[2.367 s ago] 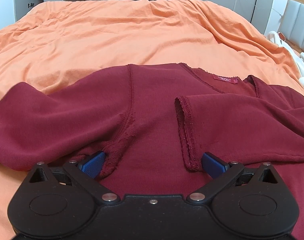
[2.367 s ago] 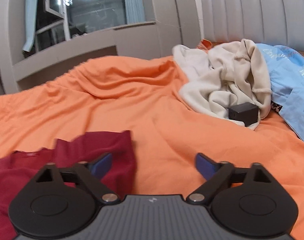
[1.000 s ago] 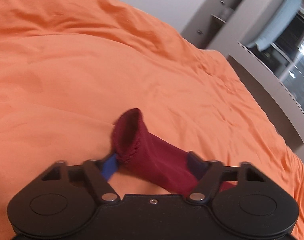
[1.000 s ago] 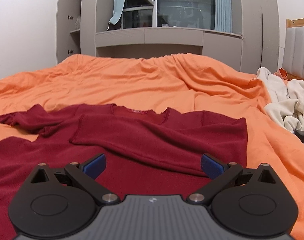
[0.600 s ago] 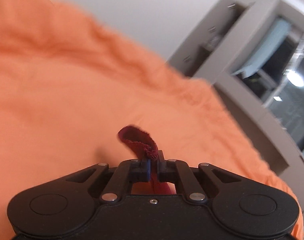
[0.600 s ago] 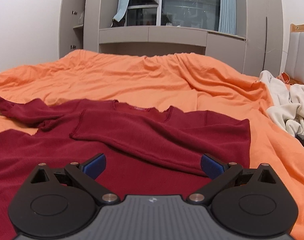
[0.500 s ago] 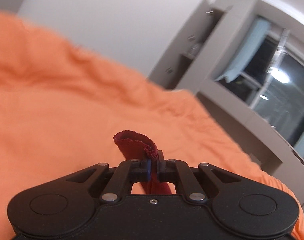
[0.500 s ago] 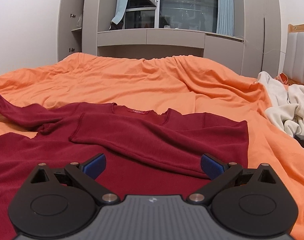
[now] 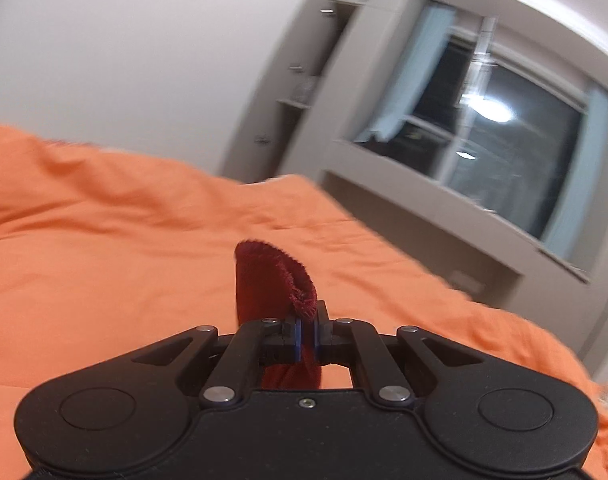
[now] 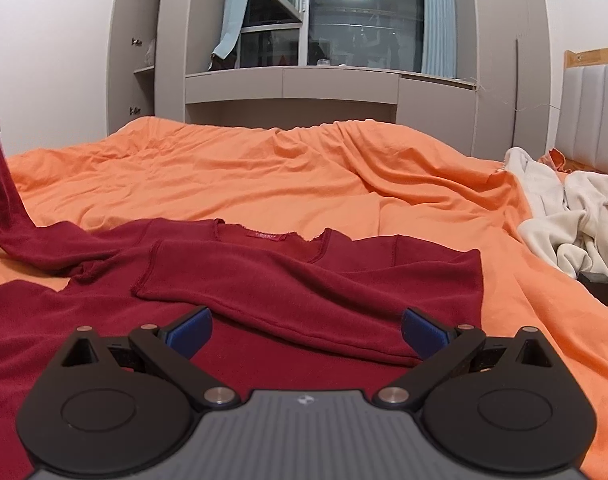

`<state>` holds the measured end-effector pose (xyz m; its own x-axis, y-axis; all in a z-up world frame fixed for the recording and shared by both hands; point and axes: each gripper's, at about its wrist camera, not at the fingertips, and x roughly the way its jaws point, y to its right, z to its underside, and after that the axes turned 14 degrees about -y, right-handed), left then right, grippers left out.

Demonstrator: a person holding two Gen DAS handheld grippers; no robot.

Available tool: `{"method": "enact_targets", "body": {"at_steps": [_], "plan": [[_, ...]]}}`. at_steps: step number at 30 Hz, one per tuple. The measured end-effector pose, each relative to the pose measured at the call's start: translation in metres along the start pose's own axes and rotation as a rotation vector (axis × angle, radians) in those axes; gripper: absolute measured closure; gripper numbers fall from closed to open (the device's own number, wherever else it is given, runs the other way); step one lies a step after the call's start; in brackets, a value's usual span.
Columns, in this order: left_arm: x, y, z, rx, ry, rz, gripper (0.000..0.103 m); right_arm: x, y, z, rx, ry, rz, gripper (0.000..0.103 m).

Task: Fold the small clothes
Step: 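Grasp the other sleeve cuff with the left tool and lift it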

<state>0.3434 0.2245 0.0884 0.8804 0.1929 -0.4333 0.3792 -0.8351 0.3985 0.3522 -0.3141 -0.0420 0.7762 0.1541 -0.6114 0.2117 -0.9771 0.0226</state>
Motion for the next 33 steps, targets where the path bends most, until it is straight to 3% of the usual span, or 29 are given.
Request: {"method": "enact_targets", "body": {"at_steps": [5,9,16,20,27,33], "plan": [[-0.006,0.095,0.018,0.146,-0.026,0.138,0.098,-0.006,0.014,-0.004,0.058,0.007,0.025,0.000],[-0.005,0.164,0.047,0.260,-0.050,0.203,0.098,-0.007,0.031,-0.007,0.118,-0.008,0.067,0.000],[0.005,0.259,0.136,0.503,-0.171,0.309,0.098,-0.007,0.070,-0.009,0.233,-0.009,0.128,0.000],[0.017,0.288,0.185,0.568,-0.244,0.366,0.098,-0.009,0.090,-0.009,0.293,0.002,0.152,0.000],[0.041,0.315,0.244,0.646,-0.335,0.421,0.098,-0.007,0.121,-0.007,0.400,0.001,0.191,0.000],[0.061,0.313,0.267,0.662,-0.421,0.414,0.096,-0.004,0.133,-0.005,0.444,-0.011,0.185,0.000]]}}
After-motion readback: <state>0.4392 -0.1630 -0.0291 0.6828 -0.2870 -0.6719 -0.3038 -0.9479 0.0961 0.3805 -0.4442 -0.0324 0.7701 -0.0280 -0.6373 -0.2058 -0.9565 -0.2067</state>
